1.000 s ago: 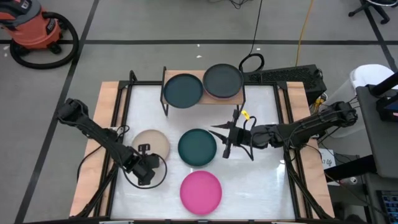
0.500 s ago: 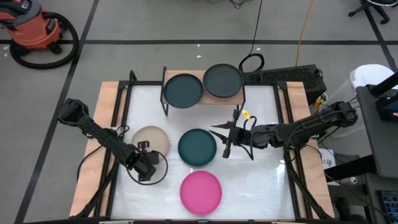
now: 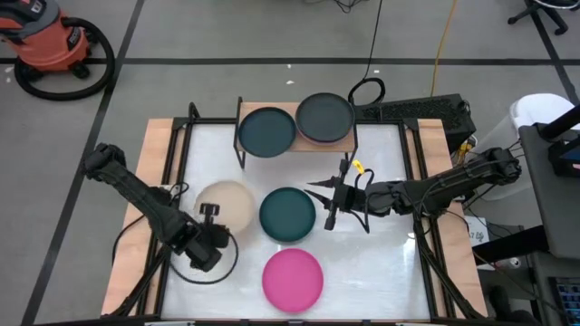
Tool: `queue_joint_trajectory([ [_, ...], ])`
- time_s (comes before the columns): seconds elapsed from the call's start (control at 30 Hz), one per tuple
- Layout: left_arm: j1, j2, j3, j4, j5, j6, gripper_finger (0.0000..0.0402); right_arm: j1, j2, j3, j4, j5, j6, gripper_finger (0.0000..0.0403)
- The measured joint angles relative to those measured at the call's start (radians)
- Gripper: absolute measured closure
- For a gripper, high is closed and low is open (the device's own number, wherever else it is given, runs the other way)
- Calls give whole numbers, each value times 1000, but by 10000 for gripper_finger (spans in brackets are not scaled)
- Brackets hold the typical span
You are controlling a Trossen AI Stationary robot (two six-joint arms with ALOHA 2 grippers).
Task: Place and stack plates onto a shelf
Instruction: Stack the light brown plate on the dark blue plate
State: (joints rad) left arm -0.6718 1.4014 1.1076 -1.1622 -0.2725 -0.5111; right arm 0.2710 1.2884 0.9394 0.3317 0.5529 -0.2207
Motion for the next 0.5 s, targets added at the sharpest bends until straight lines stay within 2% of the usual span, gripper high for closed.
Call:
queue_joint_trajectory([
  [0.13,22,0,156,-172,-295,93,393,0,0,0,0,0,0,328],
  [0.2,68,-1,210,-211,-405,173,393,1,0,0,0,0,0,328],
  [0.27,138,-1,256,-208,-468,279,393,6,0,0,1,0,0,328],
  [0.37,281,-2,299,-123,-467,451,393,17,0,0,9,0,0,328],
  [0.5,506,-1,306,53,-321,704,393,31,0,0,29,0,-1,328],
])
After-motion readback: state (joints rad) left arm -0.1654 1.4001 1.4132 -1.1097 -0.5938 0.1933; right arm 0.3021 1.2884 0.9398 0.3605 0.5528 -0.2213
